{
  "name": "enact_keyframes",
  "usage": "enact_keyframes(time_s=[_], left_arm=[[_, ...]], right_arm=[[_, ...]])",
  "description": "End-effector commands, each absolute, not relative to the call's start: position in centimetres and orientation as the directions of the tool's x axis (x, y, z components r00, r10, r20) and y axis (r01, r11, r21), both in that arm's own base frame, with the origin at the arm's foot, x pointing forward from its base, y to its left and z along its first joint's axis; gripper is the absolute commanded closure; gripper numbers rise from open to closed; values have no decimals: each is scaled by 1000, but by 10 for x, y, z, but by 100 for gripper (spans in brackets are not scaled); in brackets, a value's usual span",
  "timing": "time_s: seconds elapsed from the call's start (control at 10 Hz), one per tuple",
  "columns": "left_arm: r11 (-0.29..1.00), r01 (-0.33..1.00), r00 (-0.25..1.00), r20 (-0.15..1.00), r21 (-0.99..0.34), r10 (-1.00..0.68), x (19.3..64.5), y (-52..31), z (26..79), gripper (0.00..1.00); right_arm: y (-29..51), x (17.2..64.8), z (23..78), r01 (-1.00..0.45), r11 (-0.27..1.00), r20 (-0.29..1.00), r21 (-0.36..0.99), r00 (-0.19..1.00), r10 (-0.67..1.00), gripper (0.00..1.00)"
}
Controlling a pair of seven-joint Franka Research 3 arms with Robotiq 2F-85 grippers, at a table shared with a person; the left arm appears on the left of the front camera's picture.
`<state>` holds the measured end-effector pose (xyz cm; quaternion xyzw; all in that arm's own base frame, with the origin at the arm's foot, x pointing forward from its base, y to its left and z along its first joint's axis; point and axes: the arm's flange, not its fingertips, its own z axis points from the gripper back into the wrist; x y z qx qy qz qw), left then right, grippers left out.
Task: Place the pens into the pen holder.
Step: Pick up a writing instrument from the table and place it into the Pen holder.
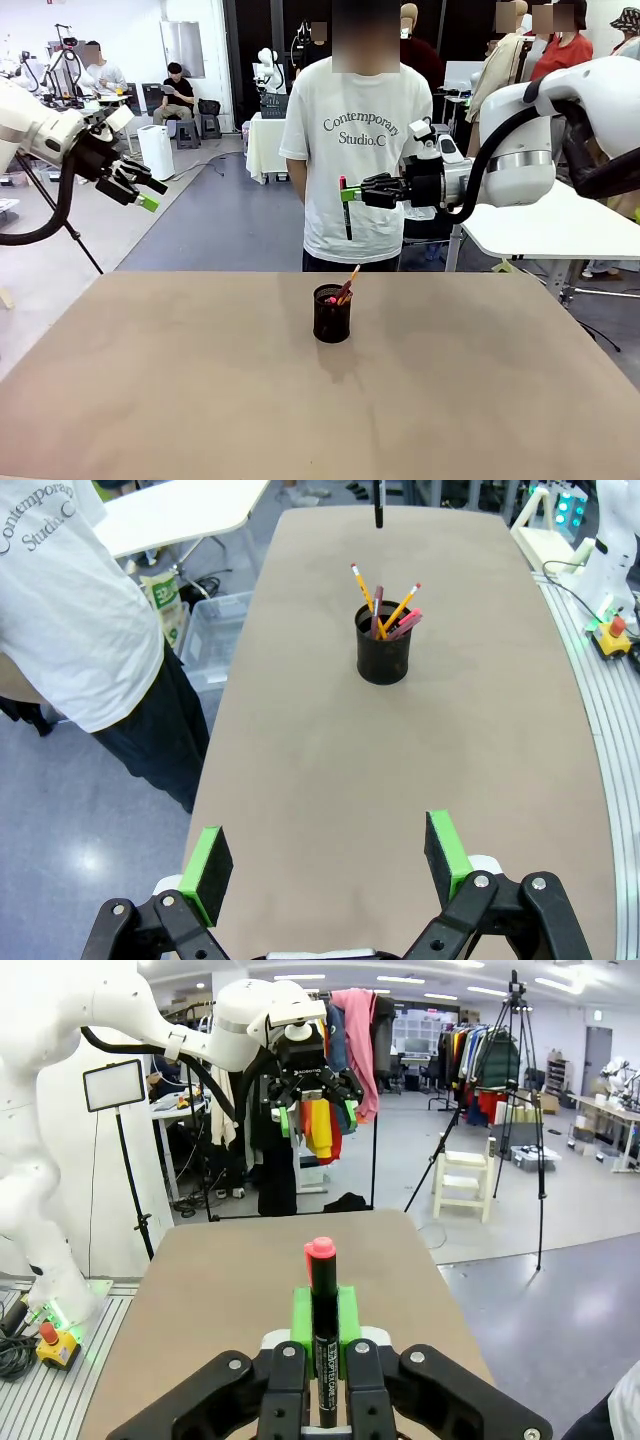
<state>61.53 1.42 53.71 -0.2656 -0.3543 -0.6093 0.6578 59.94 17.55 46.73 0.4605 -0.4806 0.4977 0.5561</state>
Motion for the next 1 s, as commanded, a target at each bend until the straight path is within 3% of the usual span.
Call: enact_keyframes(time_s=[0.0, 0.1, 0.3, 0.5, 0.9], left_arm=[[120, 989, 3, 789, 90, -615, 614, 16, 538, 0], [120, 989, 3, 789, 90, -615, 614, 16, 538, 0], [120, 989, 3, 789, 90, -615, 614, 16, 538, 0], [120, 989, 3, 789, 90, -615, 614, 16, 538, 0], [120, 989, 3, 789, 90, -615, 614, 16, 538, 0]], right_arm=[[176, 595, 468, -996, 85, 993, 15, 25, 115, 100], [176, 599, 467, -996, 80, 993, 34, 43, 111, 100], [189, 605, 449, -997, -46, 994, -55, -59, 90, 100], [208, 610, 435, -996, -64, 994, -67, -72, 84, 100], [223, 610, 393, -993, -115, 996, 36, 27, 85, 100]])
